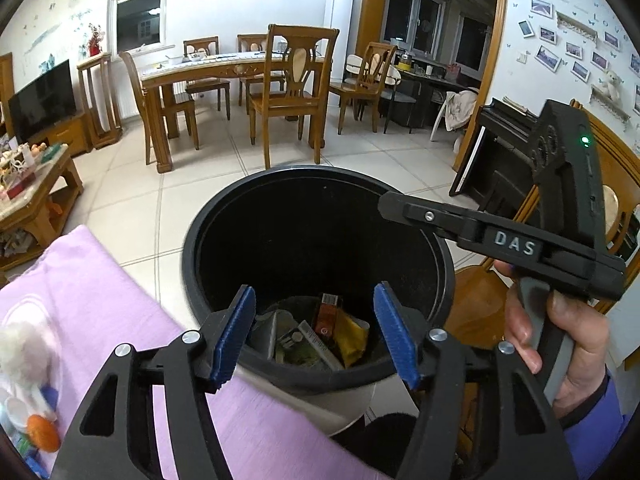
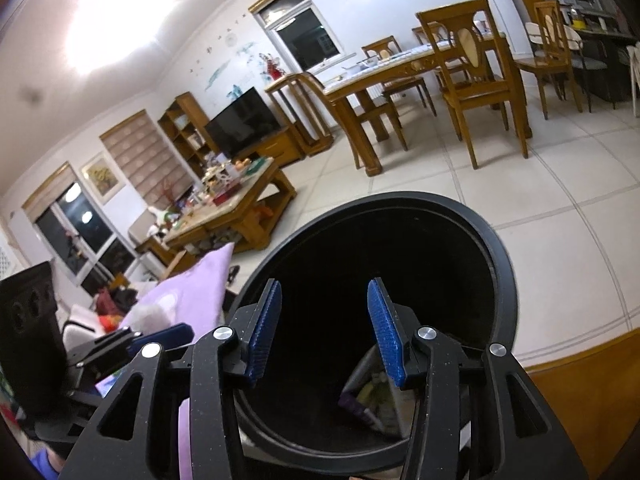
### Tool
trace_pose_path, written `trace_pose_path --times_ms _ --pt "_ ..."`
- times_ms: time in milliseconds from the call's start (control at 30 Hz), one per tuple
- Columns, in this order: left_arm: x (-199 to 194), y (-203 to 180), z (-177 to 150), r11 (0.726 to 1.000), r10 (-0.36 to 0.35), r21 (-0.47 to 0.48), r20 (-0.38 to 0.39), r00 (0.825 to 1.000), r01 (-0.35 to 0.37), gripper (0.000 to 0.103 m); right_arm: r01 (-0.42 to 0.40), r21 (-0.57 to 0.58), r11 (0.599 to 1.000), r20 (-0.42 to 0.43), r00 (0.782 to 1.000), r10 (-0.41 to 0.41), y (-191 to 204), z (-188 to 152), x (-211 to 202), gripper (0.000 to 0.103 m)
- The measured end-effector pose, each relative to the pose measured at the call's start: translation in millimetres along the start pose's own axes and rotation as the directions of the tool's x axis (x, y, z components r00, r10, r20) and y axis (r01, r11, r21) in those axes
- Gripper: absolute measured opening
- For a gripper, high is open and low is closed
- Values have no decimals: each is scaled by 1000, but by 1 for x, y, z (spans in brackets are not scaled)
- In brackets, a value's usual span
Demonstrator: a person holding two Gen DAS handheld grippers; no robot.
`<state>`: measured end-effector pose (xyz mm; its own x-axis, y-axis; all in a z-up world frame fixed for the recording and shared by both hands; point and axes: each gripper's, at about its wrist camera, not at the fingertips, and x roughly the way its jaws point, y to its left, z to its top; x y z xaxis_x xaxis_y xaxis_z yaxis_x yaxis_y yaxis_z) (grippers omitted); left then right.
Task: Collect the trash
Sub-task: 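Grasp the white tape roll with the left tool while the right tool grasps the white pom-pom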
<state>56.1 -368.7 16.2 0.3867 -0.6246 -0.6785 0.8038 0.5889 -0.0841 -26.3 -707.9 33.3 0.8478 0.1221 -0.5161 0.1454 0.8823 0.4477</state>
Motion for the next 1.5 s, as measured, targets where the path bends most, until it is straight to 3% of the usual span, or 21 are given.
trace_pose_path --times_ms 67,133,367,467,600,733,867,967,1067,1200,1433,1467,1500 --pt "-11 6 -4 1000 9 -8 6 1000 -9 62 -6 -16 1000 -4 1000 6 10 -2 1 47" --pt "-24 17 -10 999 20 -25 14 1000 -19 62 -17 -38 999 -11 1000 17 27 -3 4 54" --pt "-78 90 -35 983 118 -147 29 993 -113 62 -75 -126 989 -59 996 68 102 -7 31 54" --pt "-104 139 -55 953 195 -239 13 981 -187 62 -107 -165 980 -91 991 93 137 -12 49 54" --pt "-127 203 -84 889 291 -353 -56 955 -292 62 -158 -210 965 -138 982 131 191 -24 77 62" --pt "-125 252 -103 833 305 -441 -136 943 -334 62 -198 -255 946 -193 970 151 240 -34 110 72" --pt "-107 274 -108 817 265 -485 -163 950 -311 62 -213 -303 929 -252 958 137 278 -42 146 75" --pt "-99 281 -102 814 244 -505 -154 958 -288 60 -213 -322 923 -288 950 119 297 -44 172 82" --pt "-94 286 -103 808 242 -519 -141 960 -280 53 -207 -350 914 -321 943 91 312 -47 199 83" --pt "-96 292 -106 798 215 -552 -111 970 -240 53 -202 -381 902 -366 929 53 337 -51 235 86" --pt "-104 286 -120 808 191 -551 -87 978 -207 52 -218 -386 896 -418 907 40 346 -66 275 86" --pt "-105 286 -121 810 190 -550 -84 978 -205 52 -216 -390 895 -419 907 36 347 -68 276 81" --pt "-106 285 -121 812 191 -548 -79 978 -203 52 -213 -400 891 -426 904 25 348 -71 279 66"
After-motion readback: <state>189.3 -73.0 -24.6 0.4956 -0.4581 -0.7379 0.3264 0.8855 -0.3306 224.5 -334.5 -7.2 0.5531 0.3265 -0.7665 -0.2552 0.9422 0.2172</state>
